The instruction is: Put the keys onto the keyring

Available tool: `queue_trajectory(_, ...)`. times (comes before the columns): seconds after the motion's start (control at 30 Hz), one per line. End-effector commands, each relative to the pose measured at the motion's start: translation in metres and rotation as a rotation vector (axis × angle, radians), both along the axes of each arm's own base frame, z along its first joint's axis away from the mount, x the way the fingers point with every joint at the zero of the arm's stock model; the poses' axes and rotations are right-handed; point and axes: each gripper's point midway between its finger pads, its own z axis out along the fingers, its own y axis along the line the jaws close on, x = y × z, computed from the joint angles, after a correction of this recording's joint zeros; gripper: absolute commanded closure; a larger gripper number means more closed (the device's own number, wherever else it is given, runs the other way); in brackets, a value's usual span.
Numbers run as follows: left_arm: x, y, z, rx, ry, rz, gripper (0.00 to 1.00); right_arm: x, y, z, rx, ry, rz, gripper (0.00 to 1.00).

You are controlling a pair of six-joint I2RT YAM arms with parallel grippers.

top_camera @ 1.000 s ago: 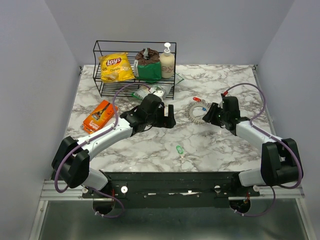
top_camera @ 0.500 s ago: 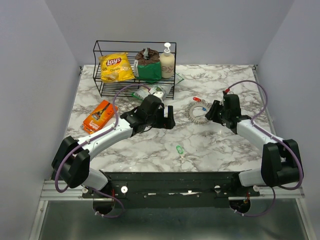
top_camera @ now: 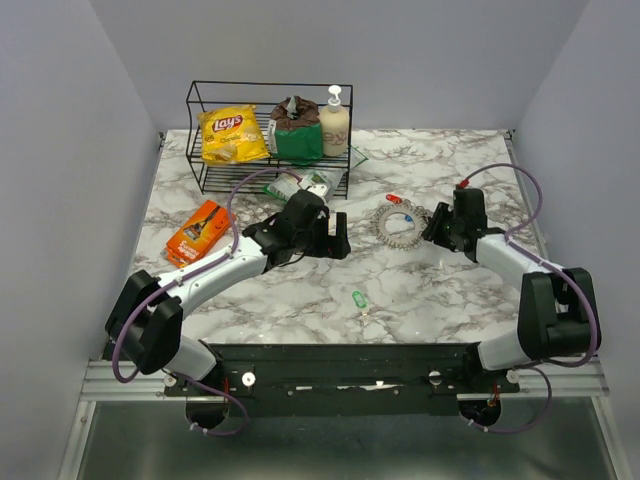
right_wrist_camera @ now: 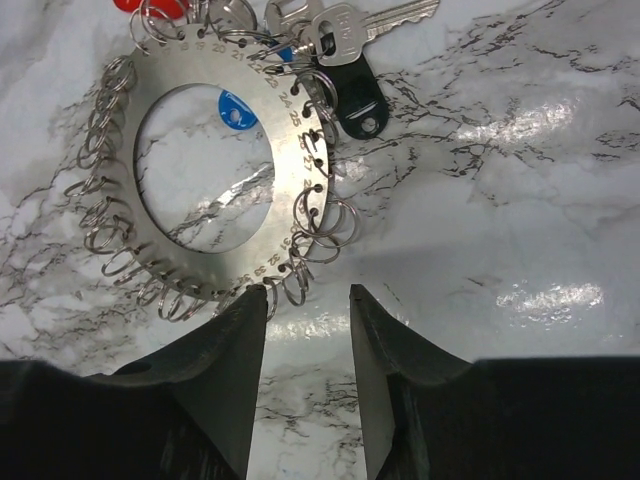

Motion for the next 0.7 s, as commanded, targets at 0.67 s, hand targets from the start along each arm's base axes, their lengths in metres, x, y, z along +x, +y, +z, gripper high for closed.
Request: queue_trajectory(0.67, -0.001, 0.004, -0.01, 0.035, 0.018, 0.005, 0.01, 0.026, 0.0, -0.014, 0.062, 0.062, 0.013, 0.59)
